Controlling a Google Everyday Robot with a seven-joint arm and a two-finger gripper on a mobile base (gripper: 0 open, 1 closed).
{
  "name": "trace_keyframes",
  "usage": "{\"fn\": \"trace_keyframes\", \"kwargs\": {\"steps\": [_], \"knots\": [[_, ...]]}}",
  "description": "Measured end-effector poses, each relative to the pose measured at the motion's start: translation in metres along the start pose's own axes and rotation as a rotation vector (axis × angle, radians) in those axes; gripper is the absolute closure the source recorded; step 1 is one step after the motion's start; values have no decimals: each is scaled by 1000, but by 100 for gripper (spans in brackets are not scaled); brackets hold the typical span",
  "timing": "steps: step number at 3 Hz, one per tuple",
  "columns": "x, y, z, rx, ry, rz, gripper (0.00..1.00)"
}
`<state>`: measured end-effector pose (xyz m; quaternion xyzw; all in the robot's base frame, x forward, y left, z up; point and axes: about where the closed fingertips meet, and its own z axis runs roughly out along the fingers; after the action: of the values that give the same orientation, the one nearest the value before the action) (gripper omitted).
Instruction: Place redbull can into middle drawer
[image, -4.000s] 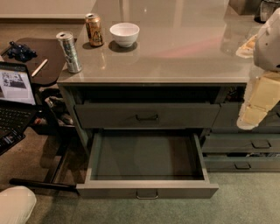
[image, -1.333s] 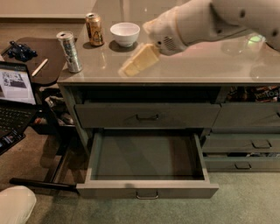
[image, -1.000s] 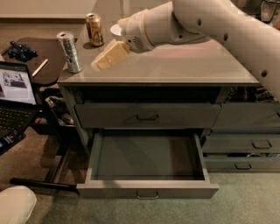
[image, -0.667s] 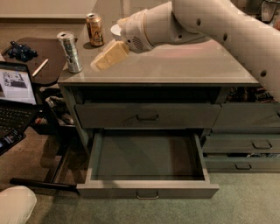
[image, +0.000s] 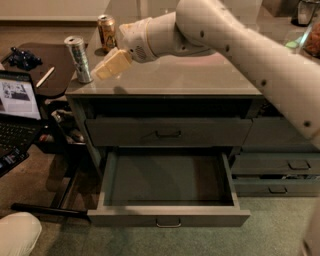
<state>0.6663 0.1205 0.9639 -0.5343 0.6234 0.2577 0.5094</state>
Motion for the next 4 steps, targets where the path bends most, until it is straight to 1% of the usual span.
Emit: {"fn": "trace_keyframes", "kwargs": {"steps": [1, 2, 3, 4], "knots": [[18, -23, 68, -48, -84, 5, 0], [39, -42, 125, -65, -101, 29, 0], [38, -45, 167, -109, -141, 70, 0], [29, -37, 190, -164, -198, 95, 19]]}}
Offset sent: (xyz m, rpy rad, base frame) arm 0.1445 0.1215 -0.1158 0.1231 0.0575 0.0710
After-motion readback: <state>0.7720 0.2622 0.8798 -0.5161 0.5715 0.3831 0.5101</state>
